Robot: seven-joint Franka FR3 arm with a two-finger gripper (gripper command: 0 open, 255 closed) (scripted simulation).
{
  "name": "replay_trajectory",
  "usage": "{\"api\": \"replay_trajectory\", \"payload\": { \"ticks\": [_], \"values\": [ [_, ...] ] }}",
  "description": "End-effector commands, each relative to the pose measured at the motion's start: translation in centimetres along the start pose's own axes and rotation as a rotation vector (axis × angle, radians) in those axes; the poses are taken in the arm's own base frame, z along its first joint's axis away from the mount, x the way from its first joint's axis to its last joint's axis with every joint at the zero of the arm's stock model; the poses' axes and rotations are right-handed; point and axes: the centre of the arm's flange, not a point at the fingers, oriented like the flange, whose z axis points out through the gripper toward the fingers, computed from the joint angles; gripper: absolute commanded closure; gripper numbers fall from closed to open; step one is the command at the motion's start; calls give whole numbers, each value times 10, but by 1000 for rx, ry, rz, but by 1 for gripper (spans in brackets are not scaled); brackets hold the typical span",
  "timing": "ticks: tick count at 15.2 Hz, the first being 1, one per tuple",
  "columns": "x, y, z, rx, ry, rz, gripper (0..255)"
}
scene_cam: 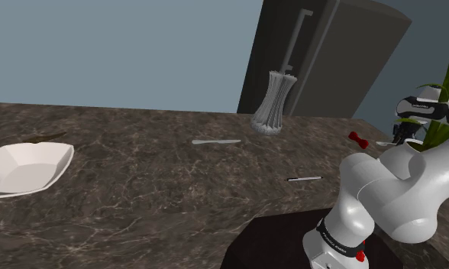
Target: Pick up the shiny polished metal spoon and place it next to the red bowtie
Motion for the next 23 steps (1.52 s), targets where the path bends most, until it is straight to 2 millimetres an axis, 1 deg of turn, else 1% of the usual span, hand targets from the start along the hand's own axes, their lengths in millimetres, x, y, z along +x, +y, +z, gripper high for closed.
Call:
{"api": "replay_trajectory", "payload": {
  "ticks": [1, 5, 13, 14, 19, 22, 23],
  "values": [
    [3, 0, 10, 0, 0, 0, 255],
    [7, -3, 31, 0, 0, 0, 255],
    [8, -3, 33, 0, 0, 0, 255],
    [8, -3, 33, 0, 0, 0, 0],
    [8, -3, 33, 0, 0, 0, 0],
    [8, -3, -7, 0, 0, 0, 0],
    [8, -3, -17, 0, 0, 0, 0]
  ]
}}
